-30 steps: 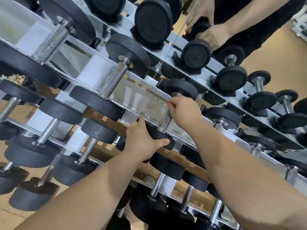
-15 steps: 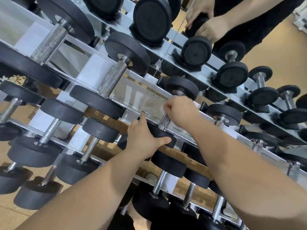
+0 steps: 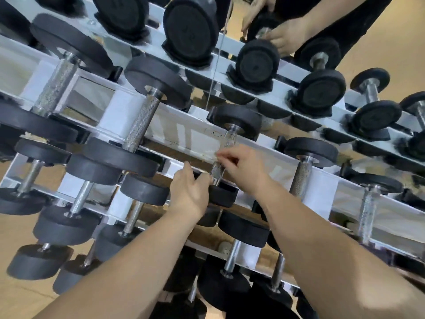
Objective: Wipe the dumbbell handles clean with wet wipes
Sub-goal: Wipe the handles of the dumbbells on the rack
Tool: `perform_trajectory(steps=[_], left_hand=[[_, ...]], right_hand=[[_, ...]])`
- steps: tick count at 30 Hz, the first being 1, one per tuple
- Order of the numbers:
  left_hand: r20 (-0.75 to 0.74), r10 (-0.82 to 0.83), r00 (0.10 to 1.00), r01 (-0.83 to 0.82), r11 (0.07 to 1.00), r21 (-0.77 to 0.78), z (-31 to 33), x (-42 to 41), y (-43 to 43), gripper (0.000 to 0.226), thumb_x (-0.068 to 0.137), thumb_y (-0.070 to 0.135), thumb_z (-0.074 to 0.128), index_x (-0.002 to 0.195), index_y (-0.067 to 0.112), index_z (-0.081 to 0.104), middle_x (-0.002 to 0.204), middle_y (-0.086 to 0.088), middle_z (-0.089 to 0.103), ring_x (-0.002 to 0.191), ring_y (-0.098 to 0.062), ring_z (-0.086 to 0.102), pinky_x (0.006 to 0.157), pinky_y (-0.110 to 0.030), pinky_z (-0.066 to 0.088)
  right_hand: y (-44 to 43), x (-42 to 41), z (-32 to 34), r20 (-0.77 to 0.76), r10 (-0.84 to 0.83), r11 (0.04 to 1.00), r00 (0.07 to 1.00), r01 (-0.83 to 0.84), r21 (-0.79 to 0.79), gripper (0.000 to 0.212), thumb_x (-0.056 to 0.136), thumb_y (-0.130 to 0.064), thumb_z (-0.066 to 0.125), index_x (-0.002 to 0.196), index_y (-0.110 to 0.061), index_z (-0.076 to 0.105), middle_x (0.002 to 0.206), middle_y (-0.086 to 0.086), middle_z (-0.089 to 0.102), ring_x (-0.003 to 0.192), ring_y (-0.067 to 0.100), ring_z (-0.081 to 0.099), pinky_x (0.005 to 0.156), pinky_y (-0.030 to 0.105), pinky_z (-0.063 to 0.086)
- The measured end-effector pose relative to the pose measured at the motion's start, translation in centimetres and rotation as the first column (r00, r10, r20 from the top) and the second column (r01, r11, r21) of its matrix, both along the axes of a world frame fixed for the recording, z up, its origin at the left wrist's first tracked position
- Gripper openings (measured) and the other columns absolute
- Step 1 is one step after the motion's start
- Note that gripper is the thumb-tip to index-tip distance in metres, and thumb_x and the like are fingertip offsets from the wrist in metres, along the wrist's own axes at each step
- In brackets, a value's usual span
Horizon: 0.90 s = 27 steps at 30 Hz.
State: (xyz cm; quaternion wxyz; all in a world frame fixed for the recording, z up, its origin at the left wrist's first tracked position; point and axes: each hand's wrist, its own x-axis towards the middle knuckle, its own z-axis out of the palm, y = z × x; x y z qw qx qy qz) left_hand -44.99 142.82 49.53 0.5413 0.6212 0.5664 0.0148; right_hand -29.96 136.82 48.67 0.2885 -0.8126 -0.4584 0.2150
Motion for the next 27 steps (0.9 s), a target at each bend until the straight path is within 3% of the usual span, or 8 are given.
perform_trajectory(steps=[2, 5, 7, 11, 14, 20, 23, 27], left_hand=[[-0.029, 0.064, 0.998, -0.062, 0.995, 0.076, 0.0, 1.6, -0.3, 0.072, 0.087, 0.045, 0.031, 0.143, 0.004, 0.046, 0.135, -0.024, 0.053, 0.126, -0.042, 0.046, 0.108, -0.049, 0.036], [-0.103, 0.154, 0.983, -0.130, 0.968, 0.216, -0.1, 3.0, -0.8, 0.053, 0.099, 0.035, 0.031, 0.131, 0.001, 0.056, 0.129, -0.026, 0.057, 0.121, -0.043, 0.049, 0.098, -0.043, 0.035], [-0.097, 0.203, 0.974, -0.175, 0.955, 0.240, -0.3, 3.2, -0.8, 0.056, 0.093, 0.036, 0.030, 0.129, 0.003, 0.058, 0.131, -0.022, 0.058, 0.122, -0.039, 0.050, 0.098, -0.042, 0.035], [-0.113, 0.212, 0.971, -0.182, 0.956, 0.231, -0.7, 2.9, -0.6, 0.056, 0.098, 0.035, 0.037, 0.149, 0.015, 0.047, 0.146, -0.009, 0.053, 0.135, -0.029, 0.045, 0.111, -0.039, 0.033], [-0.106, 0.216, 0.971, -0.187, 0.954, 0.236, -1.0, 3.0, -0.8, 0.053, 0.097, 0.033, 0.040, 0.146, 0.018, 0.051, 0.143, -0.007, 0.057, 0.133, -0.027, 0.048, 0.112, -0.039, 0.035], [-0.094, 0.229, 0.969, -0.209, 0.960, 0.184, -0.5, 2.9, -0.3, 0.050, 0.100, 0.032, 0.044, 0.149, 0.025, 0.048, 0.133, 0.000, 0.059, 0.127, -0.025, 0.050, 0.111, -0.040, 0.036], [-0.056, 0.243, 0.968, -0.234, 0.963, 0.129, -0.6, 2.6, 0.3, 0.048, 0.099, 0.033, 0.046, 0.147, 0.031, 0.047, 0.123, 0.004, 0.059, 0.118, -0.024, 0.054, 0.109, -0.042, 0.038], [-0.033, 0.257, 0.966, -0.252, 0.961, 0.117, -0.8, 2.5, 0.3, 0.056, 0.084, 0.047, 0.042, 0.138, 0.036, 0.049, 0.125, -0.011, 0.065, 0.112, -0.035, 0.060, 0.105, -0.051, 0.044]], right_hand=[[-1.7, -0.4, -0.5, -0.082, 0.072, 0.997, 0.994, -0.071, 0.009, 0.017, 0.091, -0.016, 0.071, 0.106, -0.019, 0.078, 0.102, -0.005, 0.075, 0.094, 0.002, 0.065, 0.090, 0.020, 0.051], [-2.1, 0.0, -1.7, -0.099, 0.087, 0.993, 0.991, -0.079, 0.084, 0.017, 0.092, -0.019, 0.071, 0.107, -0.019, 0.078, 0.100, -0.004, 0.076, 0.092, 0.008, 0.068, 0.087, 0.023, 0.053], [-0.7, 0.5, -2.2, -0.067, 0.039, 0.989, 0.997, -0.030, 0.142, 0.017, 0.093, -0.021, 0.069, 0.107, -0.018, 0.078, 0.098, -0.002, 0.076, 0.090, 0.012, 0.069, 0.084, 0.022, 0.053], [1.9, 2.3, -2.0, -0.079, -0.171, 0.965, 0.982, 0.183, 0.188, 0.016, 0.094, -0.027, 0.067, 0.107, -0.025, 0.078, 0.099, -0.011, 0.074, 0.092, 0.002, 0.063, 0.087, 0.013, 0.046], [0.6, 1.6, -2.1, -0.193, -0.141, 0.971, 0.971, 0.173, 0.162, 0.016, 0.094, -0.025, 0.067, 0.106, -0.028, 0.078, 0.093, -0.022, 0.067, 0.085, -0.011, 0.057, 0.081, 0.010, 0.042], [-1.0, -0.7, -3.5, -0.165, -0.036, 0.965, 0.986, 0.077, 0.251, 0.016, 0.092, -0.021, 0.069, 0.105, -0.021, 0.079, 0.097, -0.007, 0.073, 0.091, 0.006, 0.064, 0.086, 0.020, 0.051], [1.2, 0.5, -3.0, -0.233, -0.152, 0.933, 0.961, 0.217, 0.287, 0.019, 0.095, -0.020, 0.065, 0.109, -0.018, 0.077, 0.100, -0.005, 0.074, 0.094, 0.004, 0.062, 0.087, 0.013, 0.046], [1.7, 0.7, -2.9, -0.363, -0.244, 0.896, 0.899, 0.352, 0.270, 0.018, 0.096, -0.020, 0.063, 0.109, -0.020, 0.076, 0.100, -0.010, 0.069, 0.095, 0.003, 0.061, 0.090, 0.017, 0.048]])
